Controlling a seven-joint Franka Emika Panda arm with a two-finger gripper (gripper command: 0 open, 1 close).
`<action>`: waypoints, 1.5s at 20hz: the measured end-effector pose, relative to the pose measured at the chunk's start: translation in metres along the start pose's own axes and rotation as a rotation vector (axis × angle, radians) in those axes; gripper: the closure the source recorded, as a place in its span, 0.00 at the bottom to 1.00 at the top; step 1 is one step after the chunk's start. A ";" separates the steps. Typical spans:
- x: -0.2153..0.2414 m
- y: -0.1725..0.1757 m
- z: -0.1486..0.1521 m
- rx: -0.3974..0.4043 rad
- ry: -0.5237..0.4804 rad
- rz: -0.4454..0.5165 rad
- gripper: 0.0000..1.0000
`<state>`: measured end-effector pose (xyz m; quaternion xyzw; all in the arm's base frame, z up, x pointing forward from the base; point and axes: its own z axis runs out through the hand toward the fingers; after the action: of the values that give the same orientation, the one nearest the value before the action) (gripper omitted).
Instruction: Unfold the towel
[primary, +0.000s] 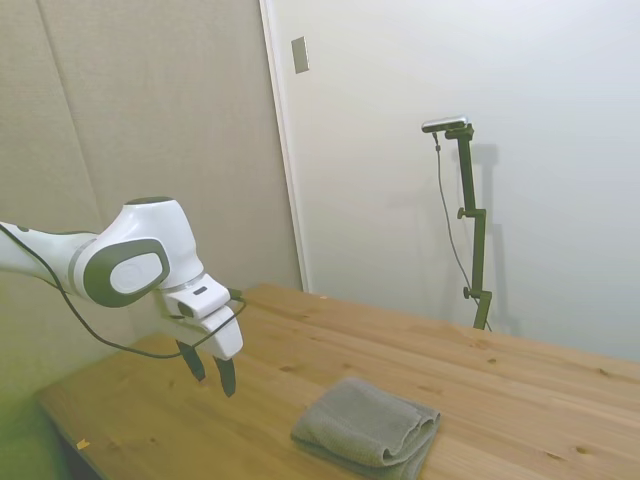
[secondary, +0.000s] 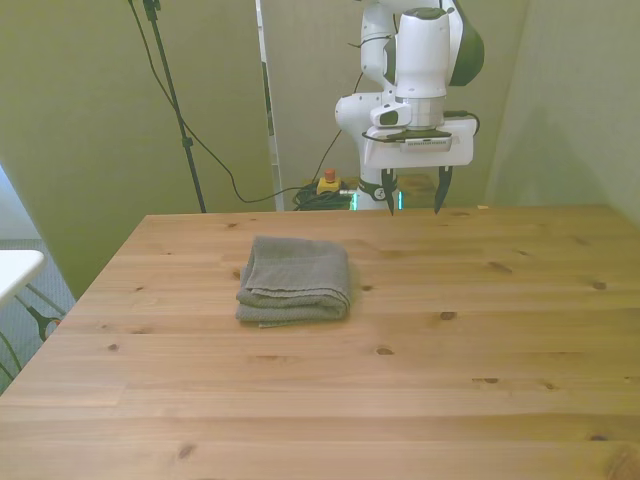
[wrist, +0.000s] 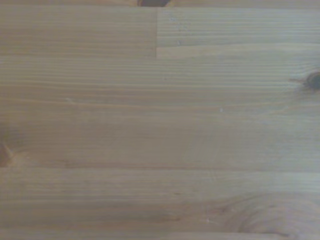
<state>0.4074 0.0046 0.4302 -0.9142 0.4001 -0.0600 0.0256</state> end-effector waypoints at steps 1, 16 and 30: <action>0.000 0.000 0.000 0.000 0.000 -0.001 0.00; 0.190 0.172 -0.019 0.028 0.022 0.272 0.00; 0.250 0.230 0.034 0.319 -0.127 0.270 0.00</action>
<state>0.4126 -0.3350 0.3965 -0.8385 0.5021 -0.0608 0.2028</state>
